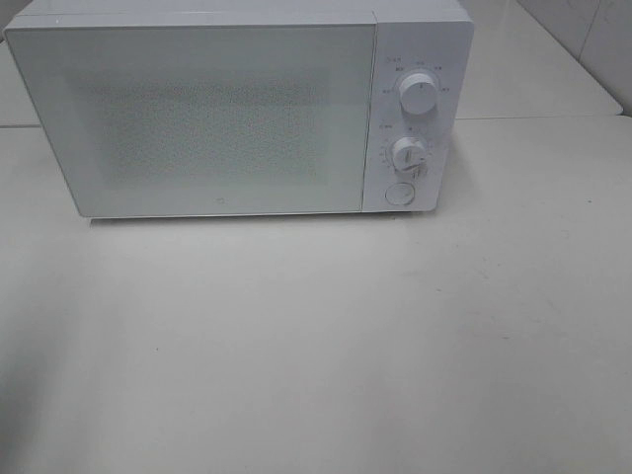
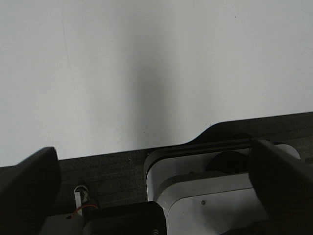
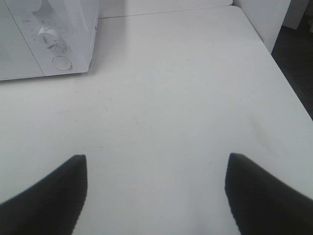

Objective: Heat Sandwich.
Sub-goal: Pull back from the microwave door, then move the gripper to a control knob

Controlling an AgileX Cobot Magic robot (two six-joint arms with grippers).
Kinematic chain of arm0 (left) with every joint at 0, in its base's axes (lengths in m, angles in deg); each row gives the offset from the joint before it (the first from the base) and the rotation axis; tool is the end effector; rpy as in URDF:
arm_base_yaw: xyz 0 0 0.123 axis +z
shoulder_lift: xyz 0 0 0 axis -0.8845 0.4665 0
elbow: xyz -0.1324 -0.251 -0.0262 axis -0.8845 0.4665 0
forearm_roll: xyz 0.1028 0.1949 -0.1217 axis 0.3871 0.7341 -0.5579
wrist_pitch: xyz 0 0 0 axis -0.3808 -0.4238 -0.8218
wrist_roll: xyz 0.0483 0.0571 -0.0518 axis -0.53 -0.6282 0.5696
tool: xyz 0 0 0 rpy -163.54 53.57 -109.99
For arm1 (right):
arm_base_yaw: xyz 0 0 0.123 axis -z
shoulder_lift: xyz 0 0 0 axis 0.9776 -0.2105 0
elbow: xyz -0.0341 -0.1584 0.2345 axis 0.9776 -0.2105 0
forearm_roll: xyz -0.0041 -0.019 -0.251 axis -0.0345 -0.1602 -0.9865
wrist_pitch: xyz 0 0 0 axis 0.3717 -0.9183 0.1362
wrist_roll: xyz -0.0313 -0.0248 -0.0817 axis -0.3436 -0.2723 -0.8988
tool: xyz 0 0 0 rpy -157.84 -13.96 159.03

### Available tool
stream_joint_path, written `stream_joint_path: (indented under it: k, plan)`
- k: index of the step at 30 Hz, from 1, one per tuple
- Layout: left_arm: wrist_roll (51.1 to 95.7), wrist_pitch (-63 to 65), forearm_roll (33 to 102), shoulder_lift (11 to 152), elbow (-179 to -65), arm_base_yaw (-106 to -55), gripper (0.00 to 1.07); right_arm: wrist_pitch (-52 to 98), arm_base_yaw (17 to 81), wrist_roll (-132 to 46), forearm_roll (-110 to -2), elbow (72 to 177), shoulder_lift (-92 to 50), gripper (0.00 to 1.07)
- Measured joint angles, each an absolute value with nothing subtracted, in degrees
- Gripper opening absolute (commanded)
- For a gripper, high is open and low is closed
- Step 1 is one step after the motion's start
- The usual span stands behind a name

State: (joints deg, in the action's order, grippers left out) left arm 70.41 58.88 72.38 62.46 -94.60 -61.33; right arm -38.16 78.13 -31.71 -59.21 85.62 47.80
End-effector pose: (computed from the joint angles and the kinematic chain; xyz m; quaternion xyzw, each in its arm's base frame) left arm 0.1268 -0.0123 0.2919 0.0340 0.9822 -0.0710 0.1707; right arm -0.0038 -0.0041 0.2823 0.0523 0.8356 0.0047 0.5468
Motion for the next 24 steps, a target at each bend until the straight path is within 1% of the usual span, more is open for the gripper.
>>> stream_joint_path:
  k: [4,6,9,17,24]
  plan:
    - [71.4,59.0,72.7,51.9,-90.1,-61.3,1.01,-38.2,78.1,-31.7,-59.2,85.6,47.8,0.75]
    - [71.4,59.1,72.7,50.5,-89.5,-61.3,1.01,-38.2,78.1,-31.7,-59.2,85.6,47.8,0.75]
    - [71.5,59.1,72.7,44.7,-87.6,-61.3,1.01,-38.2,78.1,-31.7,-59.2,85.6,47.8,0.75]
    - [71.5,59.0,72.7,36.7,-84.5,-61.3,1.01,-38.2,78.1,-31.7,-59.2,85.6,47.8,0.75]
    - [71.5,56.2,73.4,30.3,-83.7,-61.3,1.01,-38.2,78.1,-31.7,-59.2,85.6,47.8,0.75]
